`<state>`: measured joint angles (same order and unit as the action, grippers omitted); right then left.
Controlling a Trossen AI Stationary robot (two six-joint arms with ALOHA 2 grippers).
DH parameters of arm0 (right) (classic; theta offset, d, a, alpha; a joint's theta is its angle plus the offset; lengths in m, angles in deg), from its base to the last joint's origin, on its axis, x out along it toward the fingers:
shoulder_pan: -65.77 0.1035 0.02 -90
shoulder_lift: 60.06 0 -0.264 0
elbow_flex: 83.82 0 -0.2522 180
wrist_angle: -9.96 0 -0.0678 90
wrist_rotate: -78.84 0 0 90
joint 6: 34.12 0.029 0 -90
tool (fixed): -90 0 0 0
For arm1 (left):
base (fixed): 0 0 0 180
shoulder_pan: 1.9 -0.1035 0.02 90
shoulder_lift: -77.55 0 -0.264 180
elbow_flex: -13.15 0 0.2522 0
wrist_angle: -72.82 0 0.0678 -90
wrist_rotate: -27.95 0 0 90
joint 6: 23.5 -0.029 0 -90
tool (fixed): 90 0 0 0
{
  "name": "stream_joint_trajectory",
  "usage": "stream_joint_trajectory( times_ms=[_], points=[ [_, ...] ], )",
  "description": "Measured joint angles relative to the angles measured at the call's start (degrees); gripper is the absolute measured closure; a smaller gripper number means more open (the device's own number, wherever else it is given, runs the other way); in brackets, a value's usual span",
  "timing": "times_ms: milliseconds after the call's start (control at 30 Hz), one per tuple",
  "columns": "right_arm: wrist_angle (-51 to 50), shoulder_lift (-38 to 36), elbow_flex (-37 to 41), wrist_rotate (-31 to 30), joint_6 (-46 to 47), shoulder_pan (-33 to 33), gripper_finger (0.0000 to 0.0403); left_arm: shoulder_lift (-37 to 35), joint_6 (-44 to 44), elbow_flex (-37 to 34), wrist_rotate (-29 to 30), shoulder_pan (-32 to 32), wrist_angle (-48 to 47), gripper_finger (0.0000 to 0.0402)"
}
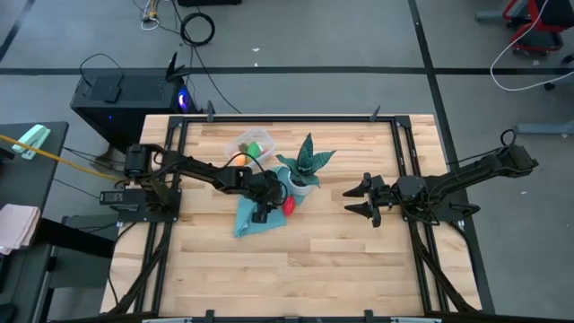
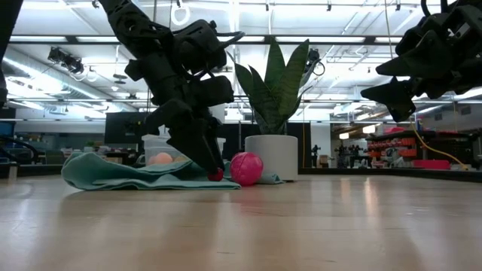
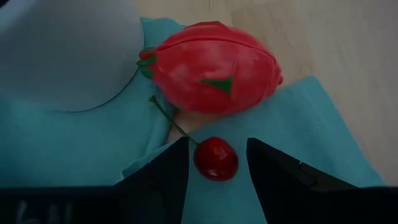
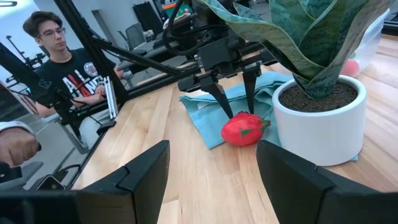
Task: Pick and placing Produce into tupperware
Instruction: Put the cherry into the transparent bin
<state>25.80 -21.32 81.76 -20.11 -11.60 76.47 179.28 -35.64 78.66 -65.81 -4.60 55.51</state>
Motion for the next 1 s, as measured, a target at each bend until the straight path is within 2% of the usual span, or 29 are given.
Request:
stream_joint_trajectory(
  times_ms=[567, 1000],
  points=[
    [0.0, 0.0, 0.0, 0.0, 0.0, 0.0, 0.0157, 0.0, -0.4, 0.0, 0.0, 0.0, 0.0, 0.0284],
    [0.0, 0.0, 0.0, 0.0, 0.0, 0.0, 0.0157, 0.0, -1.0, 0.0, 0.1, 0.0, 0.0, 0.0289]
  ],
)
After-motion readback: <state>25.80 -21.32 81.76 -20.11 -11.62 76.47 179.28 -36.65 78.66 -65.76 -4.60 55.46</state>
